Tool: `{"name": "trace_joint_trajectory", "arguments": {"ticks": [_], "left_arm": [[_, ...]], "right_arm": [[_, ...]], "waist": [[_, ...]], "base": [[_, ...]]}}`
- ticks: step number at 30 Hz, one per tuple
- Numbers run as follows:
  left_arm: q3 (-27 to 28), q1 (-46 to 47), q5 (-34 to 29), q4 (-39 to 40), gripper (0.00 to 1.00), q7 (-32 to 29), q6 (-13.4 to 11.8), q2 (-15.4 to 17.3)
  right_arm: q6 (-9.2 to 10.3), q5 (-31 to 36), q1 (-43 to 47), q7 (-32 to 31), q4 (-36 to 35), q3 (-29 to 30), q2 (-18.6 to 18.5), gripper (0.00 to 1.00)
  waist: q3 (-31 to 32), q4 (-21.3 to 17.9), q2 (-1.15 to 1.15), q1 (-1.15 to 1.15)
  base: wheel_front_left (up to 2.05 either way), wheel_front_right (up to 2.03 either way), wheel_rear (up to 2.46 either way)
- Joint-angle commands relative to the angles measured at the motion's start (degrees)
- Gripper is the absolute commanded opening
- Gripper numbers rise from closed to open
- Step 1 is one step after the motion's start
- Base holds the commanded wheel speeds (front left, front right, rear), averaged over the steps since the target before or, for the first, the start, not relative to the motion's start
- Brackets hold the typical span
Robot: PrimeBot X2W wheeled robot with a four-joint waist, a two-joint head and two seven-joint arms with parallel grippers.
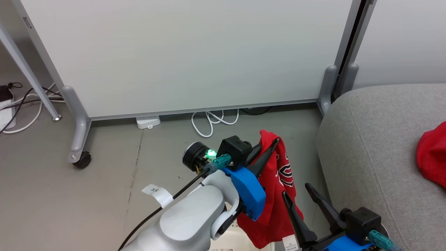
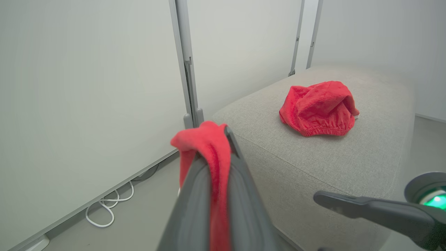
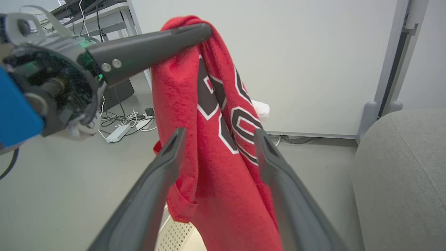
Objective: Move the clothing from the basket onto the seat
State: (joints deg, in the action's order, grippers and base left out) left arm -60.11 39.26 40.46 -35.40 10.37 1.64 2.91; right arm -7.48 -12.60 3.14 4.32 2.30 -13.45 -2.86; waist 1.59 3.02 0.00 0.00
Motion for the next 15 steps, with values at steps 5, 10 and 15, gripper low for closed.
{"name": "trace_joint_trajectory", "arguments": {"ticks": [5, 10, 15], "left_arm": [[-2.8, 2.9, 2.6, 0.9, 0.0, 0.3, -1.6, 0.0], [-4.3, 3.6, 4.5, -0.1, 0.0, 1.0, -2.2, 0.0], [-5.8, 4.3, 6.0, -0.7, 0.0, 1.8, -2.6, 0.0]], "right_arm": [[-0.03, 0.5, 0.5, -0.5, -0.3, -0.1, 0.0, 1.0], [-0.03, 0.5, 0.3, -0.6, -0.3, -0.3, 0.0, 1.0], [-0.03, 0.3, -0.2, -0.6, 0.0, -0.5, 0.0, 1.0]], "waist": [[0.0, 0.1, 0.0, 0.0], [-0.3, -0.1, 0.0, 0.0], [-0.5, -0.4, 0.0, 0.0]], "base": [[0.0, 0.0, 0.0], [0.0, 0.0, 0.0], [0.0, 0.0, 0.0]]}}
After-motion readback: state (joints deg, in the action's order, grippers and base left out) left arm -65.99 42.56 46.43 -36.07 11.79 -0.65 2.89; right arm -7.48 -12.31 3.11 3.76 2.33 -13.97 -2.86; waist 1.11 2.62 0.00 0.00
